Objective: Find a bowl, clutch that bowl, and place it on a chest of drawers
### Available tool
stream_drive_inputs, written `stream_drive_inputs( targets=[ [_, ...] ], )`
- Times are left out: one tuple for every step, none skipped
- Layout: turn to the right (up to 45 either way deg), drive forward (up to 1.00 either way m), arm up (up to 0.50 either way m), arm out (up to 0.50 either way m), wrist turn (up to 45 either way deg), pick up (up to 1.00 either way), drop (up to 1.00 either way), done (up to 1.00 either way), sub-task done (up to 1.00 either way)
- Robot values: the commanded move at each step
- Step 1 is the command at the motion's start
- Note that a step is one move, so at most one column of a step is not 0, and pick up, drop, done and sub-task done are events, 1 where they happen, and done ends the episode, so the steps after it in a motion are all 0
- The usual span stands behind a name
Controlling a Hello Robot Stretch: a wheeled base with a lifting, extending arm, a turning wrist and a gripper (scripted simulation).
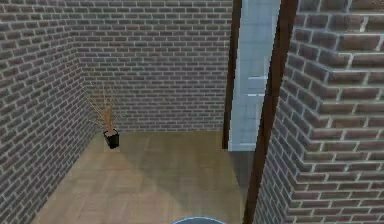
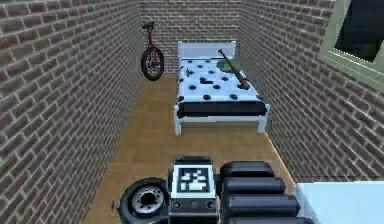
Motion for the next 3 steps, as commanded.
stream_drive_inputs(
  targets=[
    [-45.0,0.0,0.0,0.0,0.0,0.0,0.0,0.0,0.0],
    [-21.0,0.0,0.0,0.0,0.0,0.0,0.0,0.0,0.0],
    [45.0,0.0,0.0,0.0,0.0,0.0,0.0,0.0,0.0]
  ],
)
